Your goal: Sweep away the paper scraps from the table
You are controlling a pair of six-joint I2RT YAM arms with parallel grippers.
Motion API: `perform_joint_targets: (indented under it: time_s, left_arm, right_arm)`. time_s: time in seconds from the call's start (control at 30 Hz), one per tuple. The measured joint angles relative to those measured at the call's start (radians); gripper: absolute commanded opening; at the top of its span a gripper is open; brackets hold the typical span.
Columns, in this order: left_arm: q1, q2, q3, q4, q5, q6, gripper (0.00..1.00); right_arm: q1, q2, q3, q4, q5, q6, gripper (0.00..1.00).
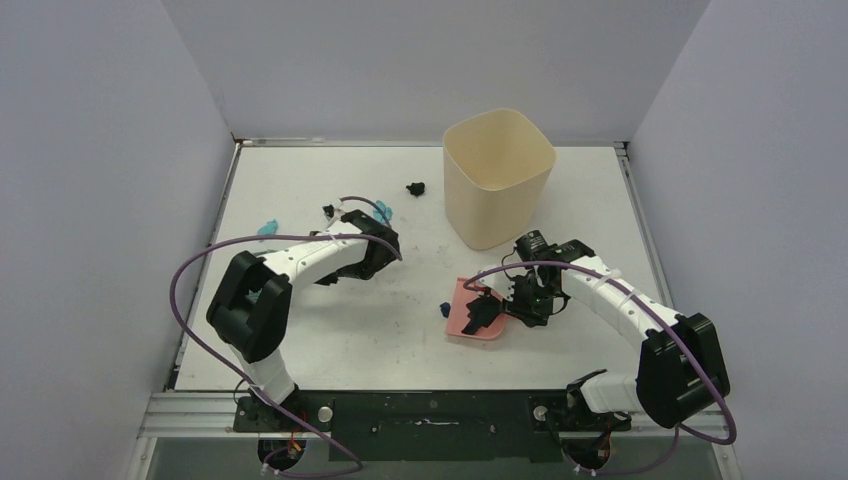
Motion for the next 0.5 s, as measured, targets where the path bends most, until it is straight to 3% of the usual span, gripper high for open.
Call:
perform_joint_targets:
  time_s: [0.33,0.5]
  left_arm:
    - [0.311,0.008,-0.024,-0.014,-0.113,-0.040,0.00]
    - [0.470,0.009,-0.080,0.079,-0.058,0.089,0.00]
  right_arm:
    - [0.000,-0.012,0.000,-0.009,-0.020,-0.020,0.05]
    - [0.000,-0.031,0.000,-0.009,-0.021,-0.026,0.05]
